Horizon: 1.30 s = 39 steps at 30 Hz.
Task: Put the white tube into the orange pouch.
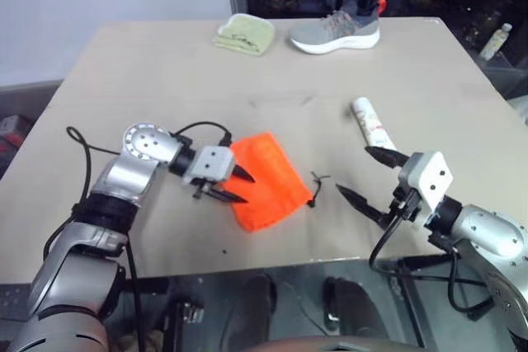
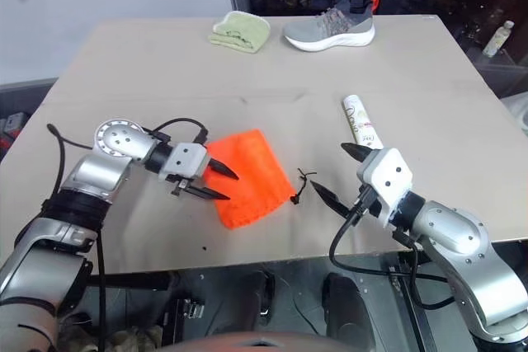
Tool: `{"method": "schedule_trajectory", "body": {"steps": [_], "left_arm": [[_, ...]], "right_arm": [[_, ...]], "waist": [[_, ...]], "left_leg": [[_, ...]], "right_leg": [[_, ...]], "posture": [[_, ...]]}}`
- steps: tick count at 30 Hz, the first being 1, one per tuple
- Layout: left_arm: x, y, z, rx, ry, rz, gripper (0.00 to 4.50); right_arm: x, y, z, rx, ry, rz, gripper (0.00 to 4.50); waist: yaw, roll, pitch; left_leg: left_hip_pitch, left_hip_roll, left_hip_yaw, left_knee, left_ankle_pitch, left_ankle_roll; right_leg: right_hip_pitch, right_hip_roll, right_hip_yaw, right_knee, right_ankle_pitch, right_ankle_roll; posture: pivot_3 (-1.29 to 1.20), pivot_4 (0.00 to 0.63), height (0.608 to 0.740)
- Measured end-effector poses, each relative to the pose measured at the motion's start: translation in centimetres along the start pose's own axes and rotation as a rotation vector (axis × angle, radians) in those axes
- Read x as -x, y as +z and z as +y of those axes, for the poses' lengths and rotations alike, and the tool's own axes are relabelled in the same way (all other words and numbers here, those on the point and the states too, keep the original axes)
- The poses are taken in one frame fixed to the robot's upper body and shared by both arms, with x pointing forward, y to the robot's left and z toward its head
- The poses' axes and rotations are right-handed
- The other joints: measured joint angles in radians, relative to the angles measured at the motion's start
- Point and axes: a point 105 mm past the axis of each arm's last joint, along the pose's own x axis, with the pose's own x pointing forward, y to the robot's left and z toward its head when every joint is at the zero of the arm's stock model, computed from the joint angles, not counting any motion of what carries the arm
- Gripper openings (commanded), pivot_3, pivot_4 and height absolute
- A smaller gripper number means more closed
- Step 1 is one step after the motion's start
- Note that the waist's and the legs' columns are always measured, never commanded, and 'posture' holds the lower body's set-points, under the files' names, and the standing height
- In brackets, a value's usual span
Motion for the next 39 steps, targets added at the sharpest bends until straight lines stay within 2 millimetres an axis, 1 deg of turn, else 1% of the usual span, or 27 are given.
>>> {"method": "schedule_trajectory", "body": {"steps": [4, 11, 14, 16, 17, 19, 20, 21, 22, 23, 25, 27, 30, 32, 39], "left_arm": [[-0.5, 0.2, 0.1, -0.045, -0.047, 0.009, 2.22], [-1.6, 0.7, -0.2, -0.115, -0.14, 0.006, 2.22], [-2.4, 0.5, -0.9, -0.181, -0.198, 0.024, 2.22], [-2.3, 0.6, -0.7, -0.231, -0.208, 0.04, 2.22], [-2.4, 0.7, -0.7, -0.252, -0.216, 0.048, 1.69], [-2.4, 0.4, -0.8, -0.269, -0.228, 0.059, 1.01], [-2.4, 0.4, -0.8, -0.269, -0.229, 0.06, 0.55], [-2.4, 0.3, -0.8, -0.267, -0.228, 0.063, 0.26], [-2.4, 0.3, -0.8, -0.271, -0.228, 0.064, 0.09], [-2.4, 0.2, -0.8, -0.264, -0.23, 0.067, 0.03], [-2.4, 0.3, -0.7, -0.244, -0.229, 0.065, 0.03], [-2.5, 0.5, -0.8, -0.221, -0.226, 0.059, 0.03], [-2.7, 1.0, -1.1, -0.131, -0.203, 0.003, 0.03], [-2.5, 1.5, -0.8, -0.059, -0.162, -0.049, 0.03], [0.4, 4.2, 1.7, 0.169, 0.11, -0.236, 0.03]], "right_arm": [[0.0, 0.0, 0.0, 0.003, -0.01, 0.001, 4.5], [0.1, 0.1, 0.2, 0.004, -0.019, 0.002, 4.5], [0.3, 0.1, 0.3, 0.002, -0.019, 0.003, 4.5], [0.3, 0.1, 0.4, -0.001, -0.017, 0.004, 4.5], [0.4, 0.0, 0.6, -0.006, -0.015, 0.007, 4.5], [0.7, -0.2, 0.9, -0.03, -0.004, 0.016, 4.5], [0.7, -0.2, 0.9, -0.032, -0.003, 0.018, 4.5], [0.8, -0.3, 1.0, -0.038, 0.003, 0.022, 4.5], [0.9, -0.3, 1.2, -0.047, 0.017, 0.023, 4.5], [1.5, -0.3, 2.1, -0.052, 0.073, 0.042, 4.5], [1.9, -0.3, 3.2, -0.056, 0.142, 0.057, 4.5], [2.1, -0.2, 3.7, -0.054, 0.179, 0.06, 4.5], [2.1, -0.1, 3.8, -0.053, 0.191, 0.06, 4.5], [2.0, 0.0, 3.7, -0.047, 0.189, 0.054, 4.5], [1.7, 0.3, 3.1, -0.022, 0.165, 0.042, 4.5]], "waist": [[0.001, 0.0, 0.0], [0.001, 0.0, 0.0], [0.001, 0.0, 0.0], [0.001, 0.0, 0.0], [0.002, 0.0, 0.0], [0.002, 0.0, 0.0], [0.001, 0.0, 0.0], [0.001, 0.001, -0.001], [0.002, 0.001, -0.001], [0.003, 0.001, -0.001], [0.002, 0.001, -0.001], [0.001, 0.001, -0.001], [0.0, 0.0, 0.0], [0.001, 0.0, 0.0], [0.0, 0.0, 0.0]], "left_leg": [[0.0, 0.0, 0.0, 0.002, 0.0, 0.0], [0.001, 0.0, 0.0, 0.003, 0.0, 0.0], [0.001, 0.0, 0.0, 0.002, 0.0, 0.0], [0.001, 0.0, 0.0, 0.003, 0.0, 0.0], [0.001, 0.0, 0.0, 0.003, 0.0, 0.0], [0.004, 0.0, 0.0, 0.003, 0.0, 0.0], [0.004, 0.0, 0.0, 0.003, 0.0, 0.0], [0.004, 0.0, -0.001, 0.003, 0.0, 0.0], [0.004, 0.001, -0.001, 0.004, 0.0, 0.0], [0.003, 0.003, -0.001, 0.005, 0.0, 0.0], [0.003, 0.005, 0.0, 0.007, 0.0, 0.0], [0.003, 0.006, 0.001, 0.007, 0.0, 0.0], [0.002, 0.006, 0.001, 0.007, 0.0, 0.0], [0.002, 0.006, 0.0, 0.007, 0.0, 0.0], [0.002, 0.007, -0.001, 0.006, 0.0, 0.0]], "right_leg": [[0.0, 0.0, 0.0, 0.002, 0.0, 0.0], [0.001, 0.0, 0.0, 0.002, 0.0, 0.0], [0.001, 0.0, 0.0, 0.002, 0.0, 0.0], [0.001, 0.0, 0.0, 0.002, 0.0, 0.0], [0.001, 0.0, 0.0, 0.003, 0.0, 0.0], [0.004, 0.0, 0.0, 0.003, 0.0, 0.0], [0.004, 0.0, 0.0, 0.003, 0.0, 0.0], [0.004, 0.0, 0.0, 0.003, 0.0, 0.0], [0.004, 0.0, -0.001, 0.003, 0.0, 0.0], [0.005, 0.0, -0.001, 0.003, 0.0, 0.0], [0.005, -0.001, -0.001, 0.003, 0.0, 0.0], [0.005, -0.001, 0.0, 0.003, 0.0, 0.0], [0.004, -0.001, 0.0, 0.003, 0.0, 0.0], [0.004, 0.0, -0.001, 0.003, 0.0, 0.0], [0.004, 0.001, -0.002, 0.003, 0.0, 0.0]], "posture": [[0.0, 0.15, 0.74], [0.0, 0.15, 0.74], [0.0, 0.15, 0.74], [0.0, 0.15, 0.74], [0.0, 0.15, 0.74], [0.0, 0.15, 0.74], [0.0, 0.15, 0.74], [0.0, 0.15, 0.74], [0.0, 0.15, 0.74], [0.0, 0.15, 0.74], [0.0, 0.15, 0.74], [0.0, 0.15, 0.74], [0.0, 0.15, 0.74], [0.0, 0.15, 0.74], [0.0, 0.15, 0.74]]}}
